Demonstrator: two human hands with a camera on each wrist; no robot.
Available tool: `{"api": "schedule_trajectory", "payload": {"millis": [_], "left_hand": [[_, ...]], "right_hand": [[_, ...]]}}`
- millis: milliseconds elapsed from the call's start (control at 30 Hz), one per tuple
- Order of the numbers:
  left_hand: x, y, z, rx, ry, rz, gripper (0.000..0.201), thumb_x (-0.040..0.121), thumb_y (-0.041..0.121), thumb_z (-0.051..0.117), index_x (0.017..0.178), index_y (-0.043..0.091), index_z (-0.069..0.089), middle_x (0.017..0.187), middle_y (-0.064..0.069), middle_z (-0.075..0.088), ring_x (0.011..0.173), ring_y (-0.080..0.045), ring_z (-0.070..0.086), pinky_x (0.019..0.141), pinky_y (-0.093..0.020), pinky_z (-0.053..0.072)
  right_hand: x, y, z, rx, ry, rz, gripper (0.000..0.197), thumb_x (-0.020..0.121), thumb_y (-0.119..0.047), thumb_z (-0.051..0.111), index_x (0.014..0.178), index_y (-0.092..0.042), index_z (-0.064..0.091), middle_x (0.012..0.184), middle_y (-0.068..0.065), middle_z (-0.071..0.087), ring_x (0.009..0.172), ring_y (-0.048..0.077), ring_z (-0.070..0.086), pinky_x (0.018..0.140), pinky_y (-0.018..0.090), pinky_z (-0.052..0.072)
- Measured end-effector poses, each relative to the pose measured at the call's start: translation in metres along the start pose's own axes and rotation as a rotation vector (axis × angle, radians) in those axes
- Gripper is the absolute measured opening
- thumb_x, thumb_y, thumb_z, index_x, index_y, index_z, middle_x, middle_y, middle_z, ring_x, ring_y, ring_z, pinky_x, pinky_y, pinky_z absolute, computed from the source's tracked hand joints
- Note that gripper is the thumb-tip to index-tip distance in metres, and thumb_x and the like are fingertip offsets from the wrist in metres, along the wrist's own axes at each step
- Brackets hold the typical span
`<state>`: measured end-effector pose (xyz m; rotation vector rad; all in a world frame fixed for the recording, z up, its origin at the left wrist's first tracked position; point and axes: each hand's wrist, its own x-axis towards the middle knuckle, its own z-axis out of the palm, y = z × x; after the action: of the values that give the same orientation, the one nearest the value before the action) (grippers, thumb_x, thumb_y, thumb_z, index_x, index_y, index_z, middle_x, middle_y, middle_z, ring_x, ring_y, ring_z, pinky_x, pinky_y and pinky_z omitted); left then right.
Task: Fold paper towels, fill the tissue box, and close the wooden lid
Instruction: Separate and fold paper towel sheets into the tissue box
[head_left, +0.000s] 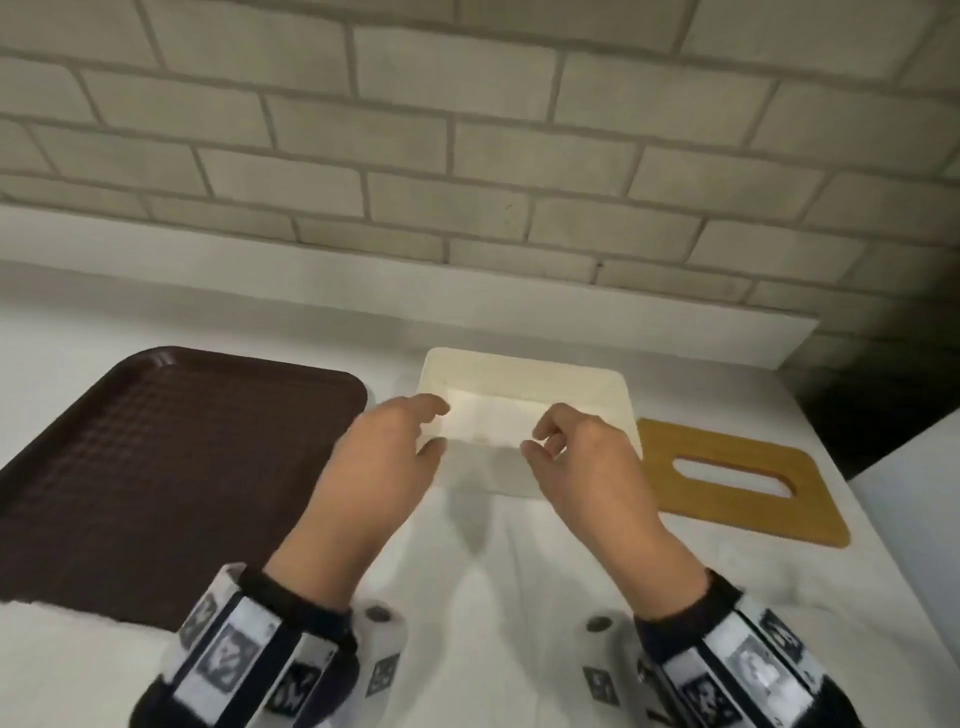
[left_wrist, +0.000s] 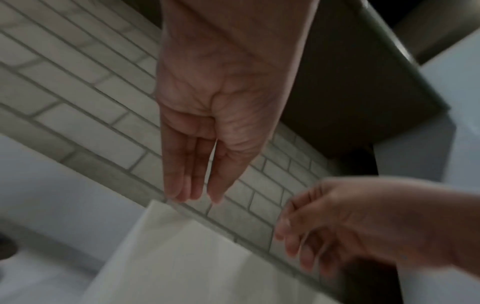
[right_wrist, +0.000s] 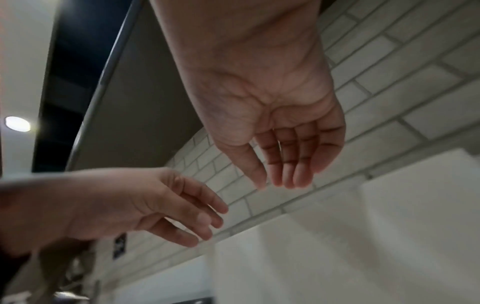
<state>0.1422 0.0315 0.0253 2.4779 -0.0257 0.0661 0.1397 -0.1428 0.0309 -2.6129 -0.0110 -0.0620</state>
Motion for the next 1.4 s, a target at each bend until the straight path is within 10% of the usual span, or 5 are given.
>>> {"api": "schedule_trajectory", "payload": {"millis": [233, 567, 800, 1067, 1400], "left_hand": [[-0.090, -0.042, -0.012, -0.100, 0.062, -0.216, 0.024, 0.086, 0.016, 0.064, 0.108, 0.025, 0.069, 0.096, 0.009, 0.071, 0.079, -0.002, 0.063, 0.073, -0.016, 0.040], [-0.116, -0.053, 0.005, -0.127, 0.078, -0.229, 0.029, 0.086, 0.020, 0.067, 0.114, 0.028, 0.065, 0.096, 0.012, 0.067, 0.080, -0.006, 0.064, 0.080, -0.026, 0.050], [-0.115, -0.048, 0.010, -0.280, 0.112, -0.237, 0.032, 0.091, 0.025, 0.060, 0.122, 0.028, 0.059, 0.102, 0.012, 0.064, 0.079, 0.011, 0.054, 0.066, -0.002, 0.035], [-0.108, -0.033, 0.017, -0.424, 0.158, -0.214, 0.034, 0.095, 0.030, 0.053, 0.128, 0.029, 0.054, 0.114, 0.013, 0.059, 0.091, 0.002, 0.055, 0.068, -0.004, 0.036], [-0.100, -0.054, 0.043, -0.700, -0.108, -0.374, 0.055, 0.077, 0.026, 0.077, 0.126, 0.023, 0.053, 0.118, 0.008, 0.066, 0.109, -0.013, 0.063, 0.100, -0.042, 0.049]], "right_hand": [[-0.051, 0.000, 0.056, -0.110, -0.434, 0.233, 0.056, 0.090, -0.028, 0.059, 0.134, -0.007, 0.031, 0.116, 0.010, 0.055, 0.106, 0.025, 0.058, 0.072, 0.026, 0.041], [-0.057, 0.000, 0.072, 0.001, -0.265, 0.206, 0.032, 0.091, -0.013, 0.053, 0.123, -0.011, 0.049, 0.104, 0.010, 0.064, 0.093, 0.027, 0.061, 0.069, 0.030, 0.047], [-0.062, 0.012, 0.043, 0.379, -0.094, 0.157, 0.012, 0.089, -0.025, 0.061, 0.088, -0.014, 0.067, 0.068, 0.001, 0.064, 0.069, 0.015, 0.055, 0.056, 0.018, 0.038], [-0.075, 0.016, 0.019, 0.640, 0.076, -0.067, 0.010, 0.093, -0.026, 0.056, 0.088, -0.020, 0.061, 0.071, 0.022, 0.063, 0.068, 0.039, 0.056, 0.065, 0.047, 0.049], [-0.076, 0.012, 0.028, 0.723, 0.081, -0.091, 0.016, 0.091, -0.037, 0.055, 0.092, -0.022, 0.059, 0.078, 0.024, 0.062, 0.074, 0.046, 0.057, 0.067, 0.058, 0.049]]}}
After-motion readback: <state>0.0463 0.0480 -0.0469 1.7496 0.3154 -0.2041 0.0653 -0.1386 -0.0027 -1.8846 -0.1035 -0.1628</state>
